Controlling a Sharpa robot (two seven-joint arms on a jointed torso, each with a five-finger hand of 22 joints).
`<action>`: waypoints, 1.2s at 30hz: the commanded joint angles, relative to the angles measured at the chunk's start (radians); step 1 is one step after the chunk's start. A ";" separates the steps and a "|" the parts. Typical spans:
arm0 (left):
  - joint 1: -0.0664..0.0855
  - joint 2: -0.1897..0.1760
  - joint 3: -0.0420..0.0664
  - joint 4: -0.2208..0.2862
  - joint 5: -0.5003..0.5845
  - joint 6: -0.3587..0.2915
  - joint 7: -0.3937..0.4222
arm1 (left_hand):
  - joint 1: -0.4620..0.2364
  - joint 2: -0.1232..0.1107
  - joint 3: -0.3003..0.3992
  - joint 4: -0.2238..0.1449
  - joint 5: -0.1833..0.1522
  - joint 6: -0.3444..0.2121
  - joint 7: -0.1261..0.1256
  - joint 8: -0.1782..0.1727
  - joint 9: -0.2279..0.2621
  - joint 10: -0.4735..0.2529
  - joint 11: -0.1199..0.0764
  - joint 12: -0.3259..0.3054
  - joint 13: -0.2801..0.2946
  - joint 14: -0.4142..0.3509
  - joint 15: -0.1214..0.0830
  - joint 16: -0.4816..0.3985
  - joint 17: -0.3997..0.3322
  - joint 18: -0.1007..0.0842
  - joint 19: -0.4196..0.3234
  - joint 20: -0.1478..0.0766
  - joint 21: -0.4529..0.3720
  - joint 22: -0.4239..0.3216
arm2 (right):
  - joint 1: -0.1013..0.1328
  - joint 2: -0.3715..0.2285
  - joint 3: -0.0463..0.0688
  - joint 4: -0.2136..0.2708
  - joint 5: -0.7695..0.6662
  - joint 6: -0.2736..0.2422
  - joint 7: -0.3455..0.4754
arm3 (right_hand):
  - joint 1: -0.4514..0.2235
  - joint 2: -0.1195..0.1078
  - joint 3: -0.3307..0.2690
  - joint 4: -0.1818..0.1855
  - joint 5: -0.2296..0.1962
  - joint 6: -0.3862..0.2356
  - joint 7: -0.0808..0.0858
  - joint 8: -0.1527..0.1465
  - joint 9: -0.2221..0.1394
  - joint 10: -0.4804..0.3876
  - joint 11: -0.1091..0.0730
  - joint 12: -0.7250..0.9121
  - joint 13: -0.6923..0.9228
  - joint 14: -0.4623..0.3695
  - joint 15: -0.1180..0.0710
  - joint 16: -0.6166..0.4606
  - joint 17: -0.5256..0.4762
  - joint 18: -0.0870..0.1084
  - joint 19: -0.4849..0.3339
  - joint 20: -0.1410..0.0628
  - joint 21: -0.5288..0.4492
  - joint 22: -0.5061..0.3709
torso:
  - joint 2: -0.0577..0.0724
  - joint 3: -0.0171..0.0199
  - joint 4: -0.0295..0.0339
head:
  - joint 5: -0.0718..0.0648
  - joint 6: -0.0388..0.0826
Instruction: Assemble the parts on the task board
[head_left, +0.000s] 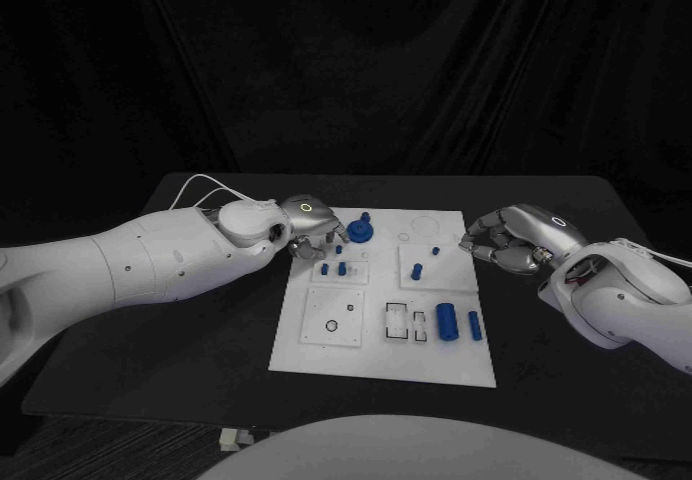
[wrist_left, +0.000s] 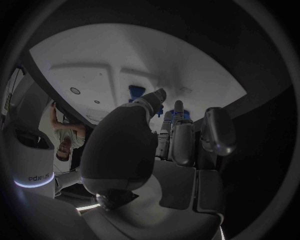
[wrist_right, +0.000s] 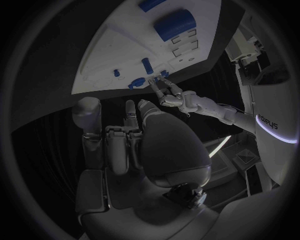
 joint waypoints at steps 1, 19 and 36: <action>-0.001 -0.015 0.001 0.006 -0.001 -0.102 -0.023 | 0.014 0.000 -0.009 0.004 -0.011 -0.002 -0.006 0.005 -0.002 -0.002 -0.003 -0.001 0.001 0.001 0.004 -0.001 0.002 0.012 0.002 0.006 0.000 0.155 | -0.001 -0.005 0.001 0.007 -0.003 0.000 -0.011 | 0.011 -0.002 0.003 -0.002 0.005 0.005 0.001 -0.003 -0.001 0.105 0.005 0.002 0.262 0.094 0.007 -0.007 0.215 0.019 -0.002 0.002 -0.007 0.096 | 0.000 0.0002 -0.0005 | 0.004 0.000; 0.050 -0.167 0.001 0.064 0.040 -0.469 -0.025 | -0.100 0.009 0.005 0.171 -0.037 0.086 0.011 0.029 -0.022 -0.077 -0.009 0.029 0.017 -0.165 0.015 -0.267 -0.282 0.059 -0.149 0.026 -0.359 0.067 | 0.119 0.023 0.001 0.001 -0.045 0.066 -0.036 | 0.030 -0.037 0.009 -0.017 0.000 0.008 0.001 -0.004 -0.002 0.055 0.004 -0.049 0.199 0.044 0.004 -0.160 0.004 0.040 -0.037 0.001 -0.162 0.060 | -0.002 -0.0028 0.0003 | 0.040 0.000; 0.045 -0.261 0.000 0.166 1.426 -0.135 0.675 | -0.338 0.127 -0.206 0.188 0.247 0.046 0.165 0.000 -0.084 -0.634 0.031 0.036 -0.072 -1.300 0.174 -1.228 -1.079 -0.002 -1.121 0.156 -1.081 -0.462 | 0.203 0.136 0.001 -0.084 -0.366 0.237 -0.015 | -0.016 -0.135 0.021 0.029 -0.183 -0.045 -0.115 -0.171 -0.040 -0.427 0.053 -1.415 -0.983 -0.046 0.028 -0.601 -0.420 0.079 -0.092 0.027 -0.645 -0.173 | 0.001 -0.0062 0.0035 | 0.024 0.000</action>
